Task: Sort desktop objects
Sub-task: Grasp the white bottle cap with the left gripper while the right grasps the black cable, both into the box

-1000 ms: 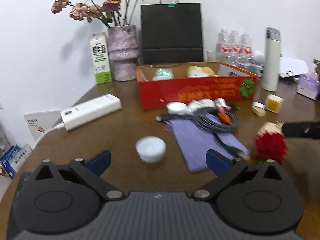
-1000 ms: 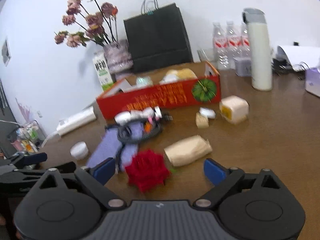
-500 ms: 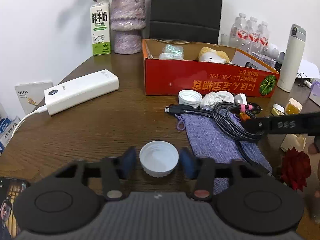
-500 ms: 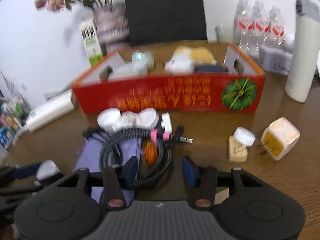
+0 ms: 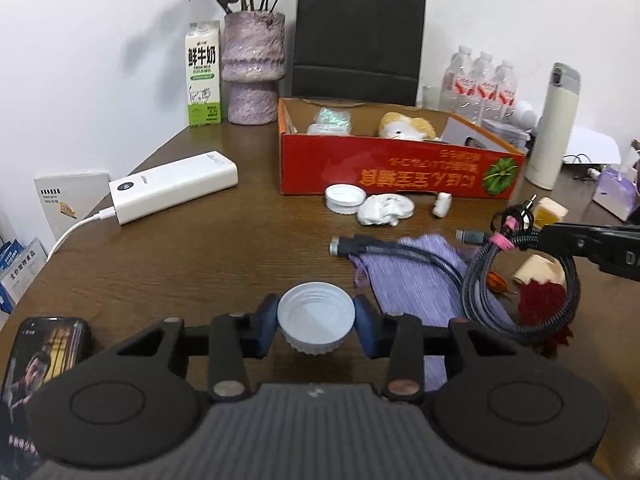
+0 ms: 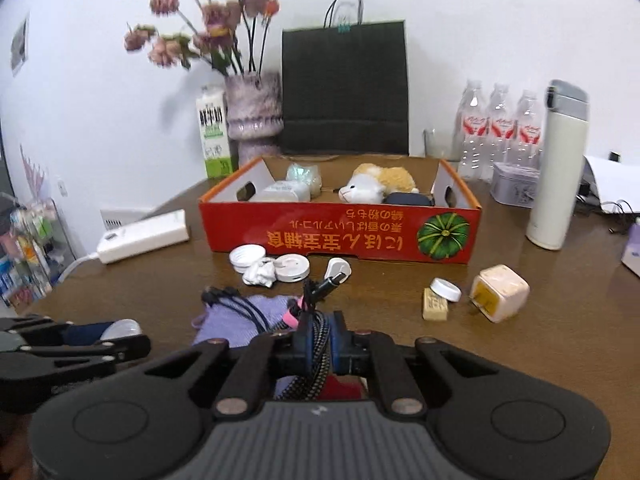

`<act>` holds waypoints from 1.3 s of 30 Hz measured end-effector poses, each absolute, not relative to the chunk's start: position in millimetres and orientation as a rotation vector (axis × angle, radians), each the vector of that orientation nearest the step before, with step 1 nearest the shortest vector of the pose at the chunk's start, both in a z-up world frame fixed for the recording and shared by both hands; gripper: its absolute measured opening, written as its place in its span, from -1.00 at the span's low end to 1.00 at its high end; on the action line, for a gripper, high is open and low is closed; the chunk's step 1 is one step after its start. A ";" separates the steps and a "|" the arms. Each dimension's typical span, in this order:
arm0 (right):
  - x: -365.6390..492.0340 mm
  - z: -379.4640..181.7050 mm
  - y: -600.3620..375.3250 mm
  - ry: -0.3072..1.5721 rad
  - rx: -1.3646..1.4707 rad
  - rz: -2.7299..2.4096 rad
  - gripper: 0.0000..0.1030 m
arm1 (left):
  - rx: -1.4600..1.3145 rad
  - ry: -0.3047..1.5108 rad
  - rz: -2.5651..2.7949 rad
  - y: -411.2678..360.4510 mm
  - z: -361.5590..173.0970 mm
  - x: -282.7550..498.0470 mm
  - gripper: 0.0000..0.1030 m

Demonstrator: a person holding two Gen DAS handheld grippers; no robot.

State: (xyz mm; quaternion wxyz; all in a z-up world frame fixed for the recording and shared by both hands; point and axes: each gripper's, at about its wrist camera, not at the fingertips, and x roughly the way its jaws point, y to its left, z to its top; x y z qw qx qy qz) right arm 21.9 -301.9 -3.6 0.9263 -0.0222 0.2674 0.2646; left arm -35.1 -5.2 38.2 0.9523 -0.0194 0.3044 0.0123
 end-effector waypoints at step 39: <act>322.4 -0.5 -188.8 0.835 0.040 0.559 -0.91 | 0.070 0.806 -0.086 8.0 67.5 257.4 -0.20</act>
